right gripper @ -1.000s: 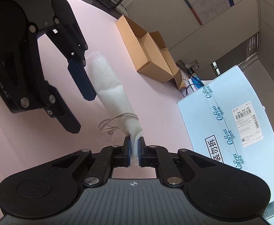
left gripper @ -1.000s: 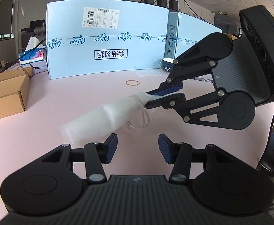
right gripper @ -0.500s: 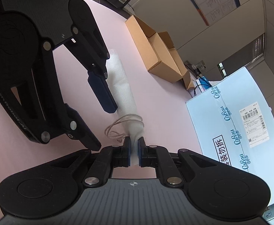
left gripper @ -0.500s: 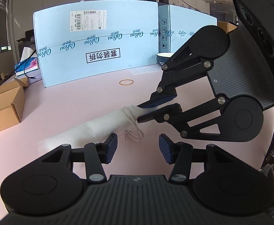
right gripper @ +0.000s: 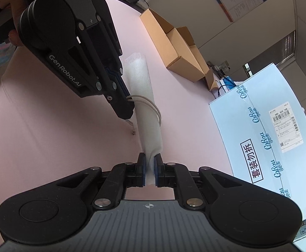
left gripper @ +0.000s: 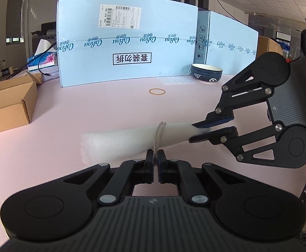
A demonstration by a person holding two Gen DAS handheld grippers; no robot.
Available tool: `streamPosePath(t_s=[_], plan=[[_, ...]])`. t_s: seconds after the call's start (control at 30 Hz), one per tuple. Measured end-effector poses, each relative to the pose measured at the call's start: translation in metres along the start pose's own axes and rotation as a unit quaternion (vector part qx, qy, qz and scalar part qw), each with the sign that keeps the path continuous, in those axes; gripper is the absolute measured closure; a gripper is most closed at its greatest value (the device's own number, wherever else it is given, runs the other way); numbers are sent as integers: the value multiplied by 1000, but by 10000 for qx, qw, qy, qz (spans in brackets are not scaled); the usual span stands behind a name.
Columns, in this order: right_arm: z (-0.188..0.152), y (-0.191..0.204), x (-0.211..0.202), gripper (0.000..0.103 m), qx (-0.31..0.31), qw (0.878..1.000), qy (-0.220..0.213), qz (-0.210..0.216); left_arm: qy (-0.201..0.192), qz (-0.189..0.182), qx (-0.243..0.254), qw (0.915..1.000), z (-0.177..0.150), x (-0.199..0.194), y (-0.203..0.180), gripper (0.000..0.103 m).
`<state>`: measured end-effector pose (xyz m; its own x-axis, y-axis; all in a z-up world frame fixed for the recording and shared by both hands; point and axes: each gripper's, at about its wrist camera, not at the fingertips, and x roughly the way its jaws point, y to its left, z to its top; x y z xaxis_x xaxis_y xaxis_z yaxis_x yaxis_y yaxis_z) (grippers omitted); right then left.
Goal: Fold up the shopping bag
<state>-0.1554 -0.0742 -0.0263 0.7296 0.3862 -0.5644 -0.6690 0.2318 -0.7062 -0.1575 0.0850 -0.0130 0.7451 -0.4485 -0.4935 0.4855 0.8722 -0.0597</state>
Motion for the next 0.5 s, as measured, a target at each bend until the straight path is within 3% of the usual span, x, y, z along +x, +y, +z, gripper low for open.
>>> streamPosePath(t_s=[0.27, 0.3, 0.43, 0.5], plan=[[2, 0, 2, 95, 69, 9999, -78, 2, 169, -26, -101, 9998, -4, 4, 4, 99], [2, 0, 3, 94, 97, 9999, -105, 4, 183, -23, -107, 9998, -5, 3, 4, 96], [8, -1, 7, 87, 201, 9992, -330, 28, 227, 41, -144, 9996, -9, -3, 4, 61], [10, 0, 8, 79, 226, 9989, -415, 48, 250, 127, -158, 9995, -11, -8, 6, 56]])
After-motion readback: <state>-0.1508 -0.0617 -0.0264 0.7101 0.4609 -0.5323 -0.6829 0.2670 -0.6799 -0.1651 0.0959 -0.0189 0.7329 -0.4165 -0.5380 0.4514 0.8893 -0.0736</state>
